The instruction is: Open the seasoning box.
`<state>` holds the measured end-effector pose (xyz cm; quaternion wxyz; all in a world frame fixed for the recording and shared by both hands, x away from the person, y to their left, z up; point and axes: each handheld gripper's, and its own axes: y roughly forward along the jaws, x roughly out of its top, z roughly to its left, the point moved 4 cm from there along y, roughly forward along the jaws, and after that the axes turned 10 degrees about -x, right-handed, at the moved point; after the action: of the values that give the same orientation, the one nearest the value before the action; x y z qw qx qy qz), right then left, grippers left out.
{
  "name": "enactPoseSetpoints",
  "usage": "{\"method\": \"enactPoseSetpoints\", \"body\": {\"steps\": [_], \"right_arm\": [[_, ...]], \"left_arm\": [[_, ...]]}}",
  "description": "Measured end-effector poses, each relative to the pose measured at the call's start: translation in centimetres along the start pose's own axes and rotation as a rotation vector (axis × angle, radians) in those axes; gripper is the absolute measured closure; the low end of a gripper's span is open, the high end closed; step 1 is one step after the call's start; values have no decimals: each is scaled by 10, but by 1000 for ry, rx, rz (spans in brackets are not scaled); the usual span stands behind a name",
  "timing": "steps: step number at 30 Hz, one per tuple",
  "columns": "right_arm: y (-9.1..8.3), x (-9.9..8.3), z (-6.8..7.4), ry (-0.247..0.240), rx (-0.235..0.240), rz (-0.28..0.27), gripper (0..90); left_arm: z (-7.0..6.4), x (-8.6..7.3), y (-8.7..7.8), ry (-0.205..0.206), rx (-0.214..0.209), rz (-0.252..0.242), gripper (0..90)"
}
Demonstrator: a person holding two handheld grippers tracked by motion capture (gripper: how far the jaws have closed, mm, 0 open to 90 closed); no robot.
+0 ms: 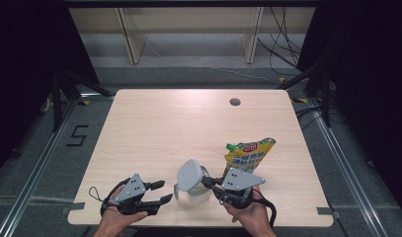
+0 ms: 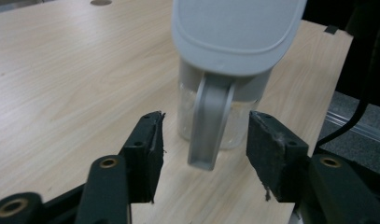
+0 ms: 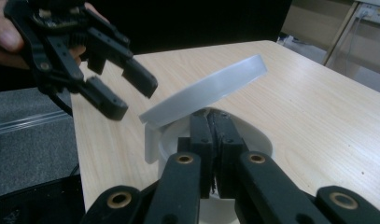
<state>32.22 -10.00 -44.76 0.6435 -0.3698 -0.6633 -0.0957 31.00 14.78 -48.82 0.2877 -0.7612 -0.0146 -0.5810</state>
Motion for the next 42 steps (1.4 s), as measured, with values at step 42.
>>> {"method": "enactPoseSetpoints", "body": {"steps": [42], "right_arm": [[-36,-25,-19,34,8,-2,703]], "left_arm": [[20,-30,-11,-26,96,116,312]]}}
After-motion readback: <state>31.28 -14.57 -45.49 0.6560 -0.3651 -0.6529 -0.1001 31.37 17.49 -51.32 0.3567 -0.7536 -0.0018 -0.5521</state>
